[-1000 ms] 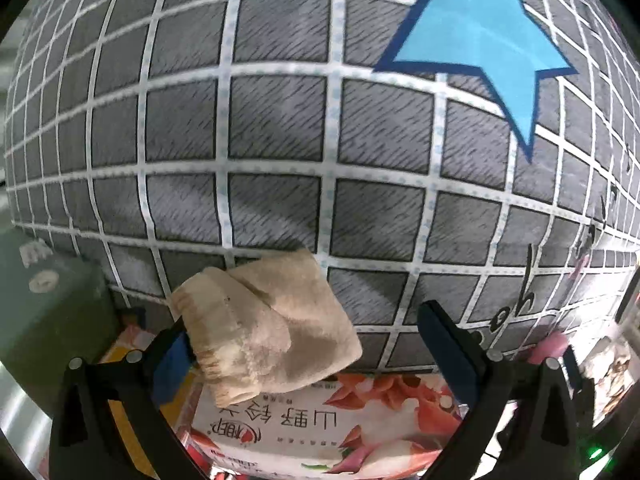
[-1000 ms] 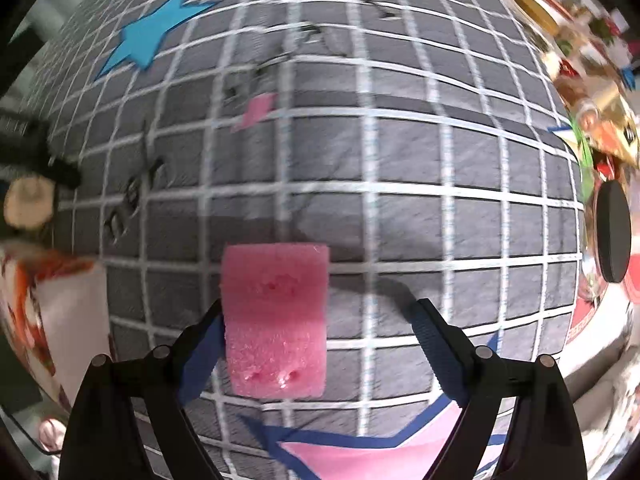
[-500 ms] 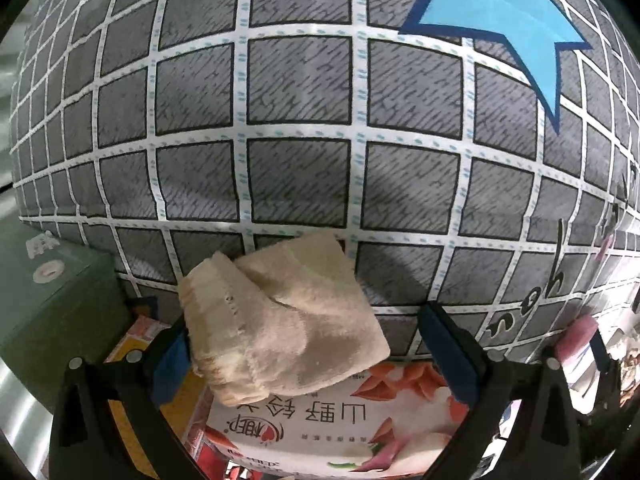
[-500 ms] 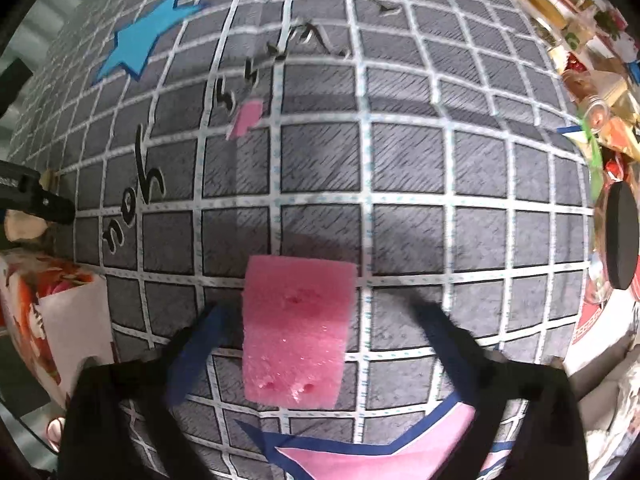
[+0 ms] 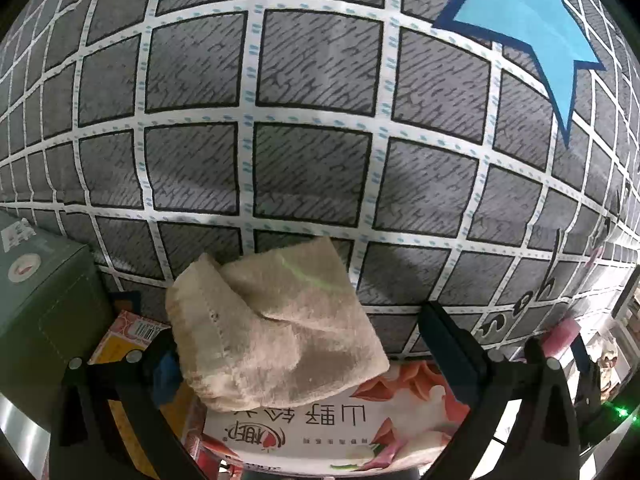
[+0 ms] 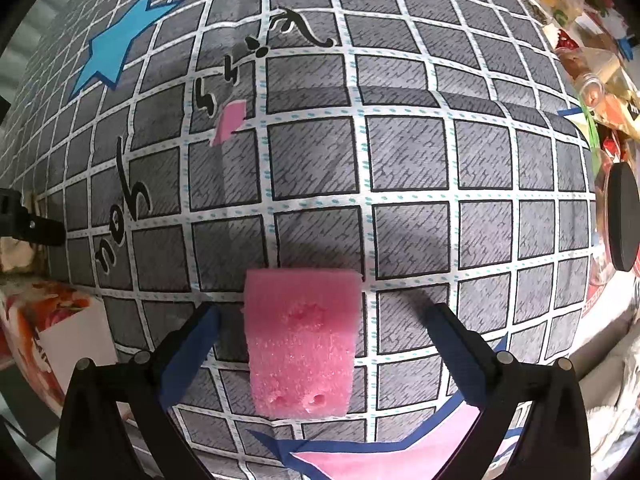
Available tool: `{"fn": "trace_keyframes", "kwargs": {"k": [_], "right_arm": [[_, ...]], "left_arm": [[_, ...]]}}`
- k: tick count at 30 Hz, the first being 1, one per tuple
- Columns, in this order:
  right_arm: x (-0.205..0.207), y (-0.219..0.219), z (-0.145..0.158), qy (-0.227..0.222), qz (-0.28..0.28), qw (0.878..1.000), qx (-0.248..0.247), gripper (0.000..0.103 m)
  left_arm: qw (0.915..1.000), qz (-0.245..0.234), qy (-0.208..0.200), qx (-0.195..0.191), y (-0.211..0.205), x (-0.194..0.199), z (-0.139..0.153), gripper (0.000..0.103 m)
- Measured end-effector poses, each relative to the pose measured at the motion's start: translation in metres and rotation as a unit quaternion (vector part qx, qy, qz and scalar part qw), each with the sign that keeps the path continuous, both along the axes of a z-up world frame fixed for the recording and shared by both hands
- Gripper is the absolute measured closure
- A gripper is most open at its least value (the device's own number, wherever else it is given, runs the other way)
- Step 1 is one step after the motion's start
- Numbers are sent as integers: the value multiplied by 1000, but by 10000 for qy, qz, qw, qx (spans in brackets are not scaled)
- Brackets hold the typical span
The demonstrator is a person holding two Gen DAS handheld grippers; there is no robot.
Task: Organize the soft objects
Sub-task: 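Grasp the beige sock with the left tool while the right tool grasps the pink foam sponge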
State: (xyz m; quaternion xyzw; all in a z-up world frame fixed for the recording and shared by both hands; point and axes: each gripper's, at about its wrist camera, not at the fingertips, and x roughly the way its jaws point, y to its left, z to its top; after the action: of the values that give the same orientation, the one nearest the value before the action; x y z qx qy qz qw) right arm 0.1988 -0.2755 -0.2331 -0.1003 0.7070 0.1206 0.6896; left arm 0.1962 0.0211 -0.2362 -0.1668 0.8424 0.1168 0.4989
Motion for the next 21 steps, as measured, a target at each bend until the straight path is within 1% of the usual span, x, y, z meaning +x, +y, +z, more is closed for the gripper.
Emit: {"fn": "trace_keyframes", "kwargs": {"k": [3,5,6,7,8,9,10,11,12,13,15,21], "right_arm": [[5,3,-5,123,23,9999,-53,0],[7,0,-4,159,-82,9998,-74,6],[6,-1,-3,132,-94,9998,-66,16],[7,-2,0,96,-75,9999,-48,28],[7,-2,4,66,-28,10000,-33,34],[9,-1,7,34,69,10000,-34,51],[10,0,9,40,118,9999,-26,57],[9,-1,10,96,113,9999,22,57],[10,-3,10,186,47,9997,127,57],[11,-6,11,217,-39,9996,190,57],[17,-9,14,198,-102,9995,225,57],[30,-14,31,198,-274,9983,473,57]], "left_arm": [[10000,6,49,0,6,8,-11,0],[9999,-78,-87,75,2,10,-8,3],[9997,-149,-164,111,-1,10,-5,6],[9995,-208,-216,132,-3,10,-3,8],[9991,-287,-270,158,-4,11,0,14],[9988,-325,-314,171,-5,11,2,23],[9984,-383,-368,207,-6,12,6,28],[9975,-491,-449,245,-7,13,10,44],[9959,-653,-559,294,-9,15,15,61],[9939,-815,-663,339,-12,16,19,66],[9913,-932,-854,358,-14,15,28,70],[9813,-1197,-1434,456,-29,15,61,70]]}}
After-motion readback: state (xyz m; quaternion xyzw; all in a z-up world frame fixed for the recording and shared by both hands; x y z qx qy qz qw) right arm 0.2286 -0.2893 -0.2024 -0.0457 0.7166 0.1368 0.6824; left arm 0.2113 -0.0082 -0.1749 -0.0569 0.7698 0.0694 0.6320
